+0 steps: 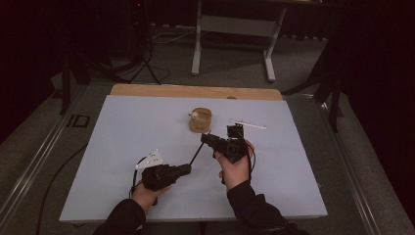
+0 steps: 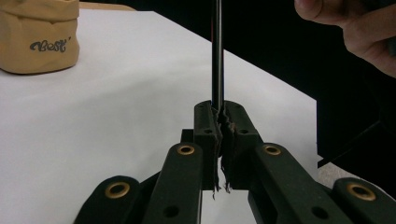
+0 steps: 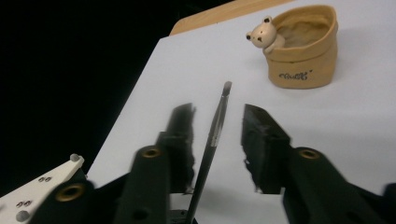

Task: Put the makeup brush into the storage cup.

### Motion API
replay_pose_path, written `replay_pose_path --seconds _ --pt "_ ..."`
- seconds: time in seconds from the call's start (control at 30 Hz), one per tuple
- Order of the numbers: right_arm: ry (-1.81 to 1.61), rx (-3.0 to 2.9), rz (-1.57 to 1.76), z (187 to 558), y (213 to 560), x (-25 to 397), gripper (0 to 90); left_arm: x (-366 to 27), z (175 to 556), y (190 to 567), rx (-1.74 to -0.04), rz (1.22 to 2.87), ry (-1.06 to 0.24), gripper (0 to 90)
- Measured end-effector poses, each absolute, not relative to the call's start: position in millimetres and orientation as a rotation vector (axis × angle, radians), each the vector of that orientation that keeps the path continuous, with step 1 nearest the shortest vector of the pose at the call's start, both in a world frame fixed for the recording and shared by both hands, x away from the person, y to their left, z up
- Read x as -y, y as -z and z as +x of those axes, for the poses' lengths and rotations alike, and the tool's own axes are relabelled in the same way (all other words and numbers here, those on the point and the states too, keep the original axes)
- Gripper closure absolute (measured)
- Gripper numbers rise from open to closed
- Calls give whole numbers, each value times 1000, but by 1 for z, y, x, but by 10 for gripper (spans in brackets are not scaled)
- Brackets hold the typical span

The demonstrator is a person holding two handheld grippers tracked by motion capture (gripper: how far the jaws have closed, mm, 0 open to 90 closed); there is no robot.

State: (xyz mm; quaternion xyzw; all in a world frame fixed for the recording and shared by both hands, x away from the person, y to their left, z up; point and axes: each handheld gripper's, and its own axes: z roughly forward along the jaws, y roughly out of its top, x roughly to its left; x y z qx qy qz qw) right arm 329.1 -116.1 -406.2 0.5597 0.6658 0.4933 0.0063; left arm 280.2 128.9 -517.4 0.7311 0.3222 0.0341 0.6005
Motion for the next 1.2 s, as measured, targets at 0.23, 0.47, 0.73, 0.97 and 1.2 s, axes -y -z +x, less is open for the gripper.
replay_pose_path --seconds 0.23,0.47,0.73,0.97,1.2 --pt "-1560 -2106 1773 330 407 114 806 -128 280 517 -737 1695 -72 857" --pt "-1602 -2122 1782 330 409 115 848 -127 279 515 -726 1718 -79 856" --pt "-1624 -2150 1736 328 407 115 855 -124 279 512 -744 1738 -75 745" --pt "-1631 -2180 1673 328 404 113 855 -122 278 509 -745 1757 -95 598" --pt "-1614 -2238 1539 326 399 110 855 -123 279 510 -774 1769 -134 477"
